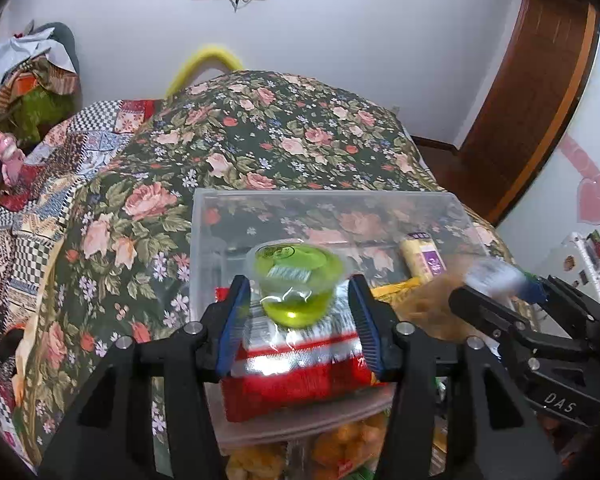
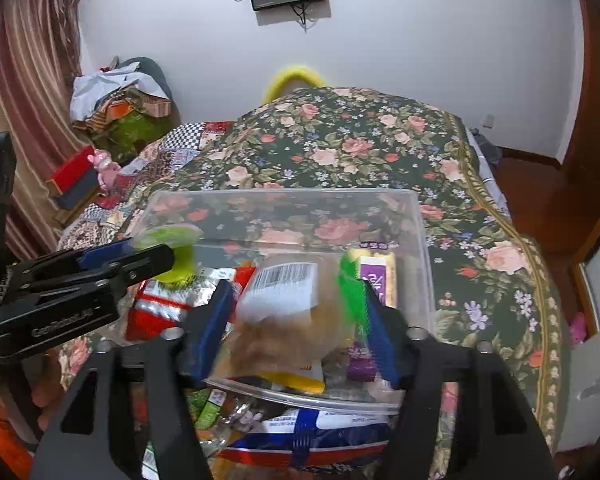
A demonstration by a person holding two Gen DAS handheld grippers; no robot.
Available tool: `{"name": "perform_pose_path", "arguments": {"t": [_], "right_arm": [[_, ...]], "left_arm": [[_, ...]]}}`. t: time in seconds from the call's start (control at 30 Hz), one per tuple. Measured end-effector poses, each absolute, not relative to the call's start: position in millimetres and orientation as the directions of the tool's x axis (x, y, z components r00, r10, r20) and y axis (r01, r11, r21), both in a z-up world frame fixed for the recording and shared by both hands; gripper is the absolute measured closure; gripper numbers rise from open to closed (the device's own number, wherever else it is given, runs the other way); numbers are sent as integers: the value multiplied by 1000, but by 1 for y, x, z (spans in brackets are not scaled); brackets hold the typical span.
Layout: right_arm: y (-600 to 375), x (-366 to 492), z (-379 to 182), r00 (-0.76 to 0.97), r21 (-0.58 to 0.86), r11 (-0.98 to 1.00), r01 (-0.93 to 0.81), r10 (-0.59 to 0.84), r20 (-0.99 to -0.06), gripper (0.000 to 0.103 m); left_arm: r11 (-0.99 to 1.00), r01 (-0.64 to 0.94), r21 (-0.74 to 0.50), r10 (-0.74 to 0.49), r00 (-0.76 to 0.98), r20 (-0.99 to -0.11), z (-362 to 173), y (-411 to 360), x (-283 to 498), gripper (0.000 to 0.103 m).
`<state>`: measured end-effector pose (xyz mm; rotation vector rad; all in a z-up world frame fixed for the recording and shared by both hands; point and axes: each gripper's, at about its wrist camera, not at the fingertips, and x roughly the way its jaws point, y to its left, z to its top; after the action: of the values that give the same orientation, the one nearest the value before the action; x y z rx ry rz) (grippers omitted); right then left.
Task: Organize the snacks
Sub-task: 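Lower the jelly cup and bread bag into the clear box, opening both tools, then grasp the puffed-snack pack with the left tool while the right tool grasps the blue biscuit bag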
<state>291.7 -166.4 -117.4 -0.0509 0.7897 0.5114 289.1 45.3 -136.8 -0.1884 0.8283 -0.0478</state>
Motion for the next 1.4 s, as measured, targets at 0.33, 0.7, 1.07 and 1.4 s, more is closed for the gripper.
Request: {"name": "perform_pose_path", "arguments": {"t": [0.33,0.7,1.07,1.4], "right_arm": [[-175,279,-101,637,114,885,-451,408,-654,24],[-202,255,-90,662,128,889,-439,417,-623,20],[-224,236,-121,598,139,880,-454,416,-685,9],[-220,248,-168,489,184,877,-444,409,-770,9]], "left_arm": [[990,-22,-139,-81,721,-689,-119,47,257,39],[994,-36,-100,-45,714,-699,-117,68,213,33],[996,-31,-82,-47,604,-795,-163,73,189,32],[997,-20,-73,-50,546,-836,-196,71,181,32]]}}
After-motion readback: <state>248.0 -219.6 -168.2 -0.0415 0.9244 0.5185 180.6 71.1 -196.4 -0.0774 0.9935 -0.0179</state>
